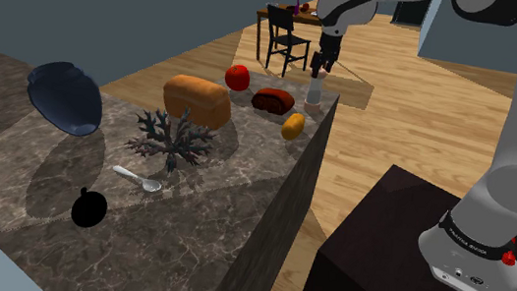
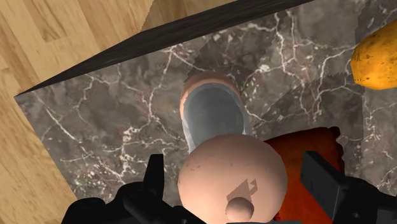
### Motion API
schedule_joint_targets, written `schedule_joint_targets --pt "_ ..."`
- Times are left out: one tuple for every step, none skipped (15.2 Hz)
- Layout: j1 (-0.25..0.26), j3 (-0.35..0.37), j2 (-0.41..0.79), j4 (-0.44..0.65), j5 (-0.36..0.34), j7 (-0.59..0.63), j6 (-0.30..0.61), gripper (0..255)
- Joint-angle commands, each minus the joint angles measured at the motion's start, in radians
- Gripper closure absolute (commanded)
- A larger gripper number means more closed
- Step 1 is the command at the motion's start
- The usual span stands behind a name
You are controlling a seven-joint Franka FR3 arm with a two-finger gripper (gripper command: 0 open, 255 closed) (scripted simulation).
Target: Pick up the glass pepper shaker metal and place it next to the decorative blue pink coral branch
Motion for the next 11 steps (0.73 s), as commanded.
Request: schedule_joint_targets --pt "0.000 0.000 0.001 -0.002 0.000 0.000 0.003 0" --pt "0.000 0.000 0.001 -0.002 0.000 0.000 0.003 0" --pt "0.000 0.000 0.001 -0.002 0.000 0.000 0.003 0" --pt "0.000 0.000 0.001 -0.002 0.000 0.000 0.003 0" --pt "0.000 0.000 0.001 -0.002 0.000 0.000 0.003 0" --pt "0.000 0.000 0.001 -0.002 0.000 0.000 0.003 255" --pt "0.000 0.000 0.001 -0.002 0.000 0.000 0.003 255" --pt "0.000 0.000 0.001 -0.001 0.001 0.000 0.003 255" --pt "0.000 0.000 0.001 -0.001 0.000 0.000 0.003 255" --pt "0.000 0.000 0.001 -0.001 0.001 0.000 0.003 255" --pt "0.000 0.000 0.002 -0.001 0.001 0.000 0.003 255"
